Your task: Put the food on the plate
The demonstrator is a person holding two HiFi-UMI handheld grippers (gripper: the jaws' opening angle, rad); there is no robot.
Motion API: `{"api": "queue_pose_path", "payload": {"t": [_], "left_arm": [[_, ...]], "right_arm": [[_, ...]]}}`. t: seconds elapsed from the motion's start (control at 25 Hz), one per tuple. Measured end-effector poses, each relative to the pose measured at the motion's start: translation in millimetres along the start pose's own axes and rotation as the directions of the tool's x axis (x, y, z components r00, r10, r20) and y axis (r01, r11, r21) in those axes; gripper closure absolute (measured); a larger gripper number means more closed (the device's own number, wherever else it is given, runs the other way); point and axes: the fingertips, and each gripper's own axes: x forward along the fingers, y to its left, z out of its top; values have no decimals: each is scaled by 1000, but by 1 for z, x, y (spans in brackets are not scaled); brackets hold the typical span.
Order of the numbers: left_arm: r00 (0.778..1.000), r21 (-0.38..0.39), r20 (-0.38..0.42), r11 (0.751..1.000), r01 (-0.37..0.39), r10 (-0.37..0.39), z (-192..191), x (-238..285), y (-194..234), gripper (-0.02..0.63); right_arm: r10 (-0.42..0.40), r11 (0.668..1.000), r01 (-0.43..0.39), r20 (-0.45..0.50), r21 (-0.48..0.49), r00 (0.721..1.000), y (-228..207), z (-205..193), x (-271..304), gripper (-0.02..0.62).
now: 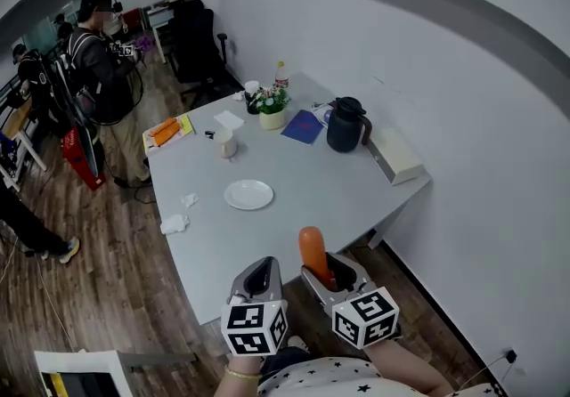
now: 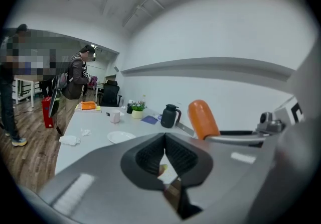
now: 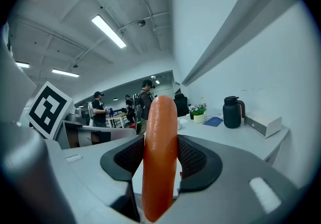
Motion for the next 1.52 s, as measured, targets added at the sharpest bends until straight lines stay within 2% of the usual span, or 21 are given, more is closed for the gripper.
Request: {"api": "queue_pose_path", "payload": {"t": [0.24,0.56,0.72,0.84,0.96,1.08,1.28,1.44,1.52], "left_arm": [[998,-54,-22,997,-56,55,7,45,47,598],[988,-95,-28,983,-156,154,12,82,97,598],[975,-104,3,970,-220,222,14,101,120,598],[963,-117,24,958,-263,268,19,114,132,598],[950,-124,37,944,-305,311,24,125,143,598],[937,-131,36,931,-341,349,25,131,151,598],[904,-161,8,893,-421,428,17,133,165,598],[882,-188,-14,865,-466,472,12,131,174,598],[873,-194,-22,855,-481,487,10,130,177,598]], "right_arm": [[52,997,-54,-31,-53,998,-15,15,67,391],[129,984,-143,-126,-108,984,-37,15,146,391],[175,964,-208,-190,-165,966,-53,14,194,391],[220,933,-279,-252,-228,942,-61,11,232,391],[268,882,-370,-335,-292,903,-64,4,271,391],[284,820,-456,-446,-345,848,-68,-10,308,391],[259,729,-564,-606,-388,752,-73,-43,357,391],[224,636,-649,-705,-417,673,-71,-71,385,391],[195,609,-677,-749,-413,633,-71,-85,396,391]]}}
